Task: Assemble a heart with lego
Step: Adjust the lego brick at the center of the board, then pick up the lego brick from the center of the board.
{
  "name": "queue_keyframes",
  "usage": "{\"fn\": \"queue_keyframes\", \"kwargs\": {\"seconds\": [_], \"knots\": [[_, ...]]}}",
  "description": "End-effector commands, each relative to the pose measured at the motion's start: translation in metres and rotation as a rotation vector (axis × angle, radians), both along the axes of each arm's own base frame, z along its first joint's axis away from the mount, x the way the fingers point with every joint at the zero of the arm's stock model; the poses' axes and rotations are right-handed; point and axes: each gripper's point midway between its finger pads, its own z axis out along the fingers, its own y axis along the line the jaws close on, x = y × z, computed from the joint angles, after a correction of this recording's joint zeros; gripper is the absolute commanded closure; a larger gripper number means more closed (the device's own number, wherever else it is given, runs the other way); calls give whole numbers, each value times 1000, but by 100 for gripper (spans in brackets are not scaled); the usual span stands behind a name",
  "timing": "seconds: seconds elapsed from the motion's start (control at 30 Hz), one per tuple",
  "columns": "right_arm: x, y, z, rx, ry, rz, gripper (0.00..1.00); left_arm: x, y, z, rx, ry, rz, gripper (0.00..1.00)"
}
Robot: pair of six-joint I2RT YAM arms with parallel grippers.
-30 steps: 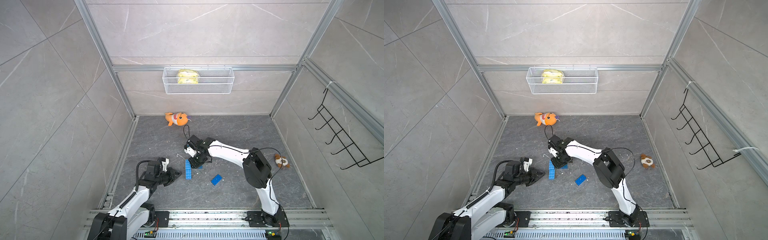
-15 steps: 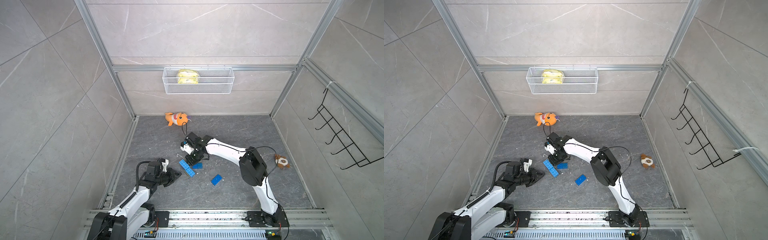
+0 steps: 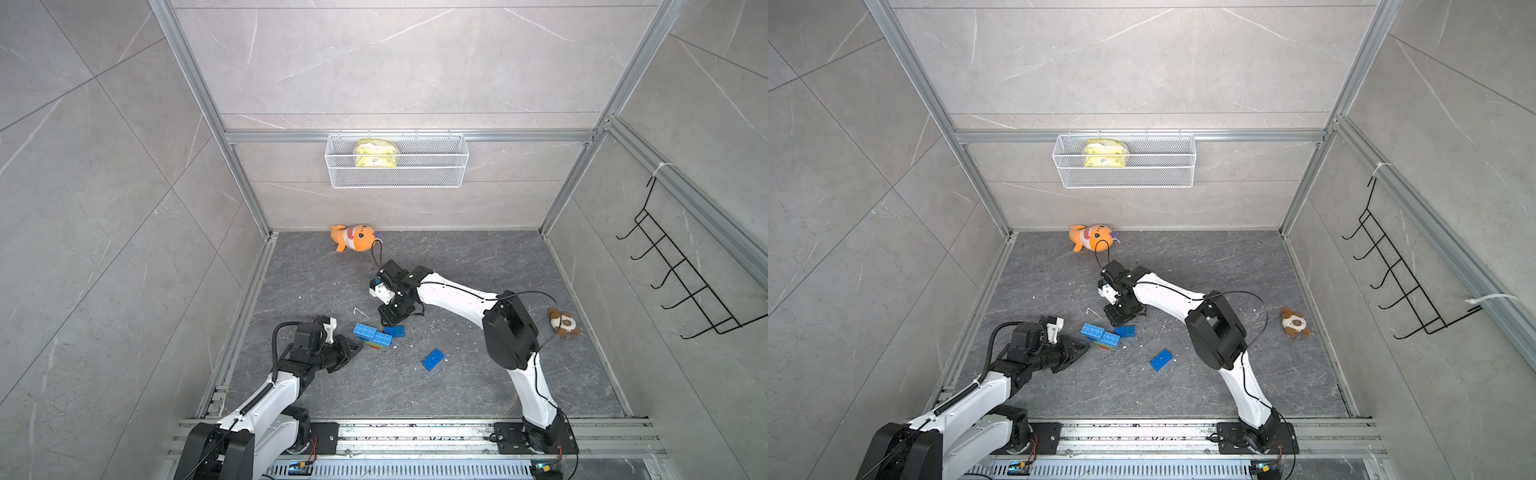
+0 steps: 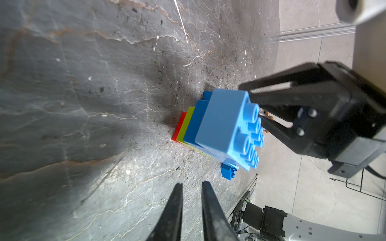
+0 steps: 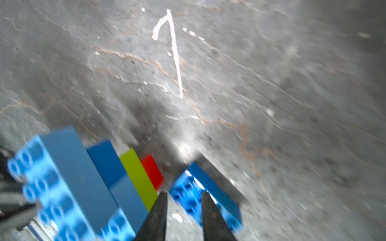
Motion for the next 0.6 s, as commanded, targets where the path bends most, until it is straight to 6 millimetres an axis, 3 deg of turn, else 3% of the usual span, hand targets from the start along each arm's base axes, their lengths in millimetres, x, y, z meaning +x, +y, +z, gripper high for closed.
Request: {"fn": "queue_keyframes", "kwargs": {"seconds": [0.0, 0.1, 0.23, 0.4, 0.47, 0.57], "knots": [[-9, -34, 48, 7, -99, -84, 67, 9, 5, 9, 30, -48, 31, 75], [-36, -74, 50, -4, -75, -198, 59, 14, 12, 8, 62, -70, 77, 75], [-83, -114, 36, -1, 37, -330, 49, 19, 28, 2, 101, -87, 176, 68], [-124, -129, 1, 38, 194, -450, 43, 22, 37, 4, 126, -120, 224, 68], [-127, -132, -11, 33, 210, -479, 39, 22, 38, 6, 145, -123, 218, 67], [-127, -119, -23, 81, 248, -486, 37, 23, 37, 5, 153, -121, 204, 66]]}}
